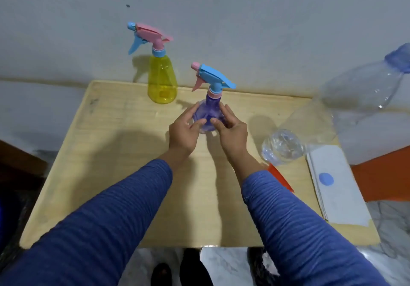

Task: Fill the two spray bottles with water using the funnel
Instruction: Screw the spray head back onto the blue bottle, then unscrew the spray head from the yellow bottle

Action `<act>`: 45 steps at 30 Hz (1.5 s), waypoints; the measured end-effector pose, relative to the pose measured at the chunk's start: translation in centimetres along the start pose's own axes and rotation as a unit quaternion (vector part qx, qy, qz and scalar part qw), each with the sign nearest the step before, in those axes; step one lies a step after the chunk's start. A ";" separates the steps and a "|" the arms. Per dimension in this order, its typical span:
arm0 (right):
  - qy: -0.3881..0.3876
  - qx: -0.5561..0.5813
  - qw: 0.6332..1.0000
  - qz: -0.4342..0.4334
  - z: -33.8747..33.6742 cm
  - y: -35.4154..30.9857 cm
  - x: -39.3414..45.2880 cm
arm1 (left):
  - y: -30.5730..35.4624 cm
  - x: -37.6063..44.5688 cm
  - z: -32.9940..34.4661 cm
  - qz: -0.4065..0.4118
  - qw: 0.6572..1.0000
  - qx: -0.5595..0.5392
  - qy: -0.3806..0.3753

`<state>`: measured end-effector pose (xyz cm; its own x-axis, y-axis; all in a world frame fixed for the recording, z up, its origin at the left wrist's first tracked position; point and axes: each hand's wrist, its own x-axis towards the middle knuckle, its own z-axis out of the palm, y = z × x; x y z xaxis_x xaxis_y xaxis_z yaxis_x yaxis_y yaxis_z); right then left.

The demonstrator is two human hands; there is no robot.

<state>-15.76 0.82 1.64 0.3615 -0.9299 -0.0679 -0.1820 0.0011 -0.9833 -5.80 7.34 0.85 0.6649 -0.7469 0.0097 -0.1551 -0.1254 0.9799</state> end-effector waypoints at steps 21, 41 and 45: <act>-0.046 -0.021 0.998 -0.022 1.8 1.8 10.9 | -2.2 9.6 2.9 -0.060 0.998 -0.004 0.033; 0.091 -0.156 0.983 -0.029 8.9 -2.3 3.5 | -3.0 7.1 -7.5 0.114 0.974 0.159 0.111; 0.022 -0.135 0.990 -0.041 11.6 -3.3 4.4 | -3.3 9.3 -9.8 0.115 0.976 0.146 0.112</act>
<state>-2.93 1.01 2.62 0.3464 -0.9378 0.0228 -0.3935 -0.1674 -0.9040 8.04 7.19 -0.31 0.7254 -0.6204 0.2983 -0.4992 -0.1757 0.8485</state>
